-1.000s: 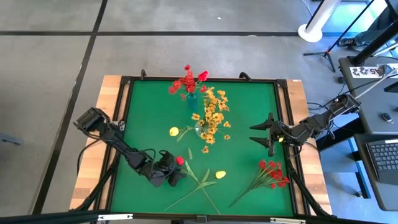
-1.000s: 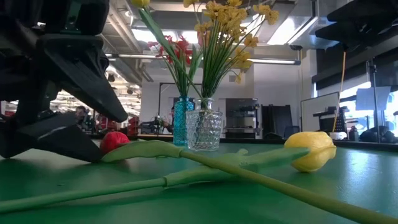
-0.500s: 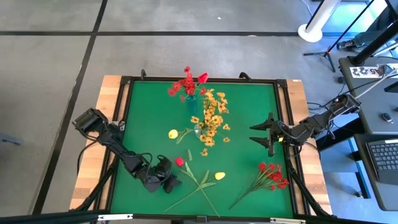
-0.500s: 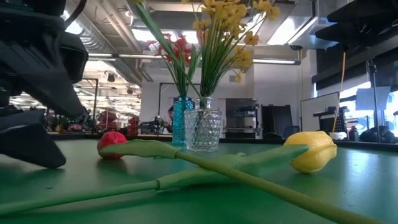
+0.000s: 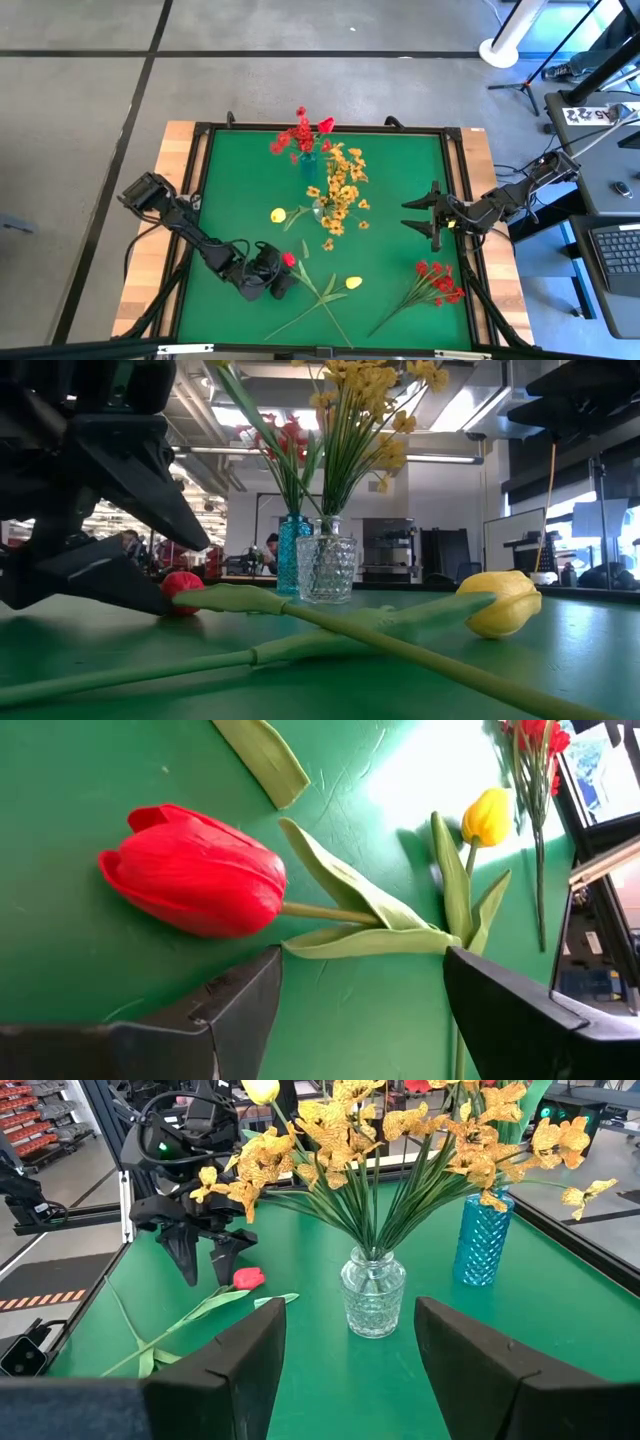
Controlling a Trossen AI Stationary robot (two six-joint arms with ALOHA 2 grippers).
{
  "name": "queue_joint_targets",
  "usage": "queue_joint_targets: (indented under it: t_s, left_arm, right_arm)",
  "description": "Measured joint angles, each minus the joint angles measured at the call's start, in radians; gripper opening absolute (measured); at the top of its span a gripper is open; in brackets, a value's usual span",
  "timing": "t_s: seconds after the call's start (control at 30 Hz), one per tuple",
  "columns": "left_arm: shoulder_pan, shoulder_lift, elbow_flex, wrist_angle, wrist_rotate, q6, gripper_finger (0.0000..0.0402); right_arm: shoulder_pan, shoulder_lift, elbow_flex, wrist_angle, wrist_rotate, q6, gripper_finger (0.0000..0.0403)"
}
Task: Sort flowers into vase by color
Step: Put the red flower into the blue vase
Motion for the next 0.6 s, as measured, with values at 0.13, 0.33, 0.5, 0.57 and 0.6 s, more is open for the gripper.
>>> queue_joint_targets:
  t_s: [0.13,0.33,0.5,0.57,0.6]
  left_arm:
    - [0.0,0.0,0.0,0.001,0.0,0.0,0.027]
    - [-0.001,0.0,0.0,0.001,0.0,0.001,0.027]
    - [-0.001,0.0,0.0,0.001,-0.001,0.02,0.027]
    - [-0.001,0.0,0.0,0.001,-0.001,0.02,0.027]
    - [-0.001,0.0,0.0,0.001,0.0,0.02,0.027]
  right_arm:
    - [0.0,0.0,0.0,0.0,0.0,0.0,0.022]
    - [0.0,0.0,0.0,0.0,0.0,0.0,0.022]
    - [0.0,0.0,0.0,0.0,0.0,0.0,0.022]
    - [0.0,0.0,0.0,0.001,0.0,0.0,0.022]
    - [0.0,0.0,0.0,0.001,0.0,0.0,0.022]
